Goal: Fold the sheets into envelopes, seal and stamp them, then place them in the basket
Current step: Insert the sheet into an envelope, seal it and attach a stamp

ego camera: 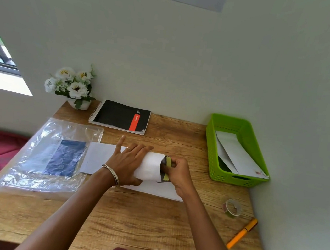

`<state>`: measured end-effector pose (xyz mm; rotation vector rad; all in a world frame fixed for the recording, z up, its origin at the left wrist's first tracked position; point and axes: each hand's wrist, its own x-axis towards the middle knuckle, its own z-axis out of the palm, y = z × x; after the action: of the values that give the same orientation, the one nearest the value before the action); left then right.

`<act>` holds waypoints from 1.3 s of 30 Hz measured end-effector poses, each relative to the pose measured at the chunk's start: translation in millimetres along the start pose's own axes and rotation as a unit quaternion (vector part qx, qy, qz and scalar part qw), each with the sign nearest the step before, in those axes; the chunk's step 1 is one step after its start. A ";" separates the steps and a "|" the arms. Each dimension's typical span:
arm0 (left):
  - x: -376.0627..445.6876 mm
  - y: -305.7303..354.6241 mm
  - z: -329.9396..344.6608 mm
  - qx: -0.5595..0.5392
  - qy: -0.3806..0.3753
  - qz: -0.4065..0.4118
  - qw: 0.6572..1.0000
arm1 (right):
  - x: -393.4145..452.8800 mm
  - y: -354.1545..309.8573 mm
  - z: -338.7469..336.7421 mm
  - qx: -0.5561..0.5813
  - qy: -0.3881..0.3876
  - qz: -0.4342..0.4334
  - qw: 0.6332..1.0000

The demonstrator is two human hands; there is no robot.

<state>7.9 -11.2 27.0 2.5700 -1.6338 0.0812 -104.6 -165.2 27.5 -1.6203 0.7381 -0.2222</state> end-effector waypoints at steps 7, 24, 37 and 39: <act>-0.1 -3.2 -2.8 -0.036 -0.008 -0.024 0.999 | -2.1 -5.9 -9.4 0.121 -0.073 0.016 0.990; -2.5 -12.4 5.3 -0.057 -0.008 -0.139 0.989 | -11.3 11.0 -43.6 -0.541 -0.010 0.143 0.828; -9.9 -18.3 9.0 -0.079 0.047 -0.140 0.986 | -10.2 17.6 -35.9 -0.487 0.057 0.152 0.858; -10.1 -18.2 7.9 -0.078 0.049 -0.141 0.986 | -9.7 18.6 -35.7 -0.453 0.061 0.167 0.873</act>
<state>20.0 4.7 17.3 2.5984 -1.1803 0.0553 -137.4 -189.1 19.8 -2.3203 1.3289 0.3371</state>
